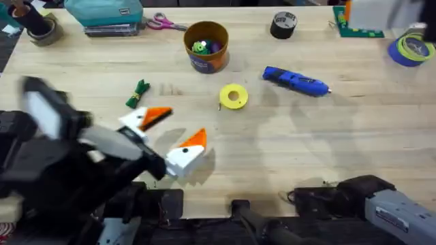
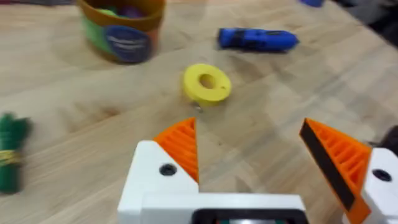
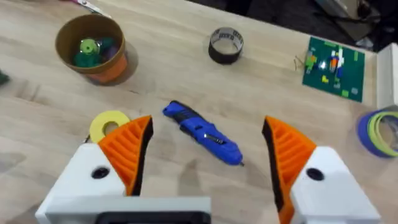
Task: Pick up the gripper from the table and insert it into the empty holder that is missing its gripper. Then pick up a screw, insert it into the mounting hole, and use the screwdriver to tighten it. Finally, clean up the table by picking up the vegetable and placing it into the bucket.
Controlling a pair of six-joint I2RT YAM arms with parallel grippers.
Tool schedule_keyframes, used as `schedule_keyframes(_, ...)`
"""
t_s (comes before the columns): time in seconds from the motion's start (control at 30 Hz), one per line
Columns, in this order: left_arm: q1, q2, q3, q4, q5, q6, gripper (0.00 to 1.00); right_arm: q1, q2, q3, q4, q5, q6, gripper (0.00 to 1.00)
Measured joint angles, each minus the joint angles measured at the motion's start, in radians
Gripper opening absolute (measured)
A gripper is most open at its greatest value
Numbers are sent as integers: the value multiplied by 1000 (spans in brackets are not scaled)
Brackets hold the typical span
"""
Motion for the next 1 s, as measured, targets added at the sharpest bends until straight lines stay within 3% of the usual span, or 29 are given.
schedule_keyframes(0.2, 0, 131, 193, -69, -164, 60, 985, 0, -97, -104, -16, -23, 55, 997)
schedule_keyframes(0.5, 0, 451, 294, -96, -316, 79, 986, 0, -213, -344, -21, -56, 73, 997)
schedule_keyframes(0.77, 0, 693, 458, -133, -390, 80, 986, 0, -237, -364, -21, -56, 73, 995)
schedule_keyframes(1.0, 1, 788, 490, -95, -413, 84, 985, 0, -237, -365, -21, -56, 73, 997)
